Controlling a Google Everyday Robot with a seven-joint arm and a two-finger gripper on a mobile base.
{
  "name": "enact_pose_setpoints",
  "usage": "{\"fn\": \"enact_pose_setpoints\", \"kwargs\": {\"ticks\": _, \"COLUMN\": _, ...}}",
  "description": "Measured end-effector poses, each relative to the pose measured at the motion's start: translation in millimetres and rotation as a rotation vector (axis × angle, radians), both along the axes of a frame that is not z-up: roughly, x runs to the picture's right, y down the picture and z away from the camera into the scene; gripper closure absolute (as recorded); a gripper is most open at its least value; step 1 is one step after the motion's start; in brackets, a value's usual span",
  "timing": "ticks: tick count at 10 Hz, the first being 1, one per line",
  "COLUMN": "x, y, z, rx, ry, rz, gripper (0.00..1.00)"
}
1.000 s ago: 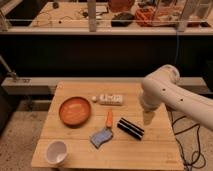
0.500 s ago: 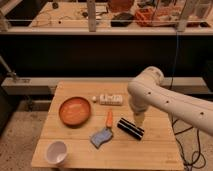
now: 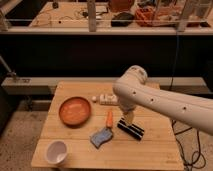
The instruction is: Move the arm in a circular motion
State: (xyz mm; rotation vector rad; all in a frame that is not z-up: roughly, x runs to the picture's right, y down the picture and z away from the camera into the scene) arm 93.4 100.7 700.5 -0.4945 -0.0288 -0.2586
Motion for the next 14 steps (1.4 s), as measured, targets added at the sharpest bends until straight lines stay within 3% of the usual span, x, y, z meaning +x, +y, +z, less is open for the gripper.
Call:
{"fn": "enact_pose_setpoints", "kwargs": {"ticks": 4, "x": -43, "y": -24, "z": 14.5, "rx": 0.009, "ry": -0.022, "rz": -0.045, "gripper": 0.2}}
{"fn": "enact_pose_setpoints", "kwargs": {"ticks": 7, "x": -46, "y": -35, "z": 18.5, "rx": 0.005, "ry": -0.015, "rz": -0.049, "gripper": 0.2}}
{"fn": "enact_pose_setpoints", "kwargs": {"ticks": 8, "x": -53, "y": -54, "z": 29.3, "rx": 0.006, "ry": -0.015, "rz": -0.044, "gripper": 0.2}}
{"fn": "enact_pose_setpoints", "kwargs": {"ticks": 10, "x": -59, "y": -65, "z": 36.2, "rx": 0.009, "ry": -0.016, "rz": -0.042, "gripper": 0.2}}
{"fn": "enact_pose_setpoints", "kwargs": {"ticks": 12, "x": -56, "y": -68, "z": 39.2, "rx": 0.01, "ry": -0.008, "rz": -0.03, "gripper": 0.2}}
{"fn": "enact_pose_setpoints", "kwargs": {"ticks": 14, "x": -29, "y": -78, "z": 47.6, "rx": 0.02, "ry": -0.001, "rz": 0.005, "gripper": 0.2}}
